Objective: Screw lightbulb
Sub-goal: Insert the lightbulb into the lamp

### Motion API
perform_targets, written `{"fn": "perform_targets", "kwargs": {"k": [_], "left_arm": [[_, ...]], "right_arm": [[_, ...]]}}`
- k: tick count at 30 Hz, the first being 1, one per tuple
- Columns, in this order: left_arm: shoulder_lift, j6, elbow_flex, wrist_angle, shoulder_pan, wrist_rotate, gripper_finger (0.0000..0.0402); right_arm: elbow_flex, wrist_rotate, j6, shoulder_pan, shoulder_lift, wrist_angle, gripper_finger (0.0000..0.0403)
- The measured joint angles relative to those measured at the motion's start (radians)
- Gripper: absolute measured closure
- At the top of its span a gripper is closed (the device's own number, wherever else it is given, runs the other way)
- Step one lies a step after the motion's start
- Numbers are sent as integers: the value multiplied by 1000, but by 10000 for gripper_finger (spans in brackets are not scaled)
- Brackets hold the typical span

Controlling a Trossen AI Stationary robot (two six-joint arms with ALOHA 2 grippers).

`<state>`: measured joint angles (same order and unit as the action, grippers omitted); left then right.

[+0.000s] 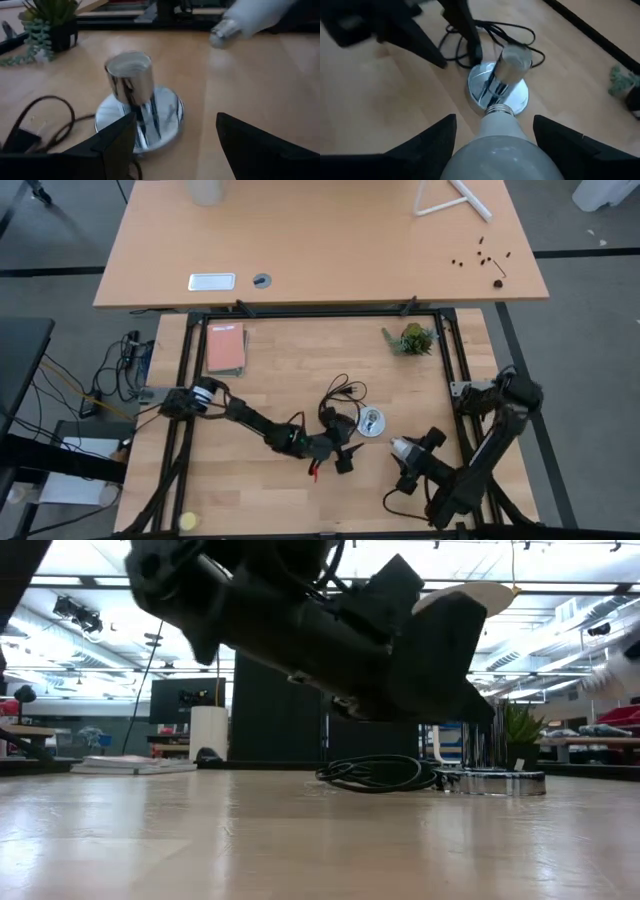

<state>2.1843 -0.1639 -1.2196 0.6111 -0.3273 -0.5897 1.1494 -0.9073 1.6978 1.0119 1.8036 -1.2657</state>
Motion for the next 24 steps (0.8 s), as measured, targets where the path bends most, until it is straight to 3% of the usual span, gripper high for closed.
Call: {"fn": "perform_targets", "kwargs": {"k": [3,8,12,24], "left_arm": [[1,17,-1,0,33,18,124],[1,50,-1,7,75,140,124],[2,62,-1,7,89,158,124],[2,82,-1,27,132,192,124]], "right_arm": [[6,38,-119,-45,-90,19,136],[6,170,-387,-161,-223,107,142],[6,267,-639,-257,-301,192,138],[6,613,-1025,-521,-383,239,138]]}}
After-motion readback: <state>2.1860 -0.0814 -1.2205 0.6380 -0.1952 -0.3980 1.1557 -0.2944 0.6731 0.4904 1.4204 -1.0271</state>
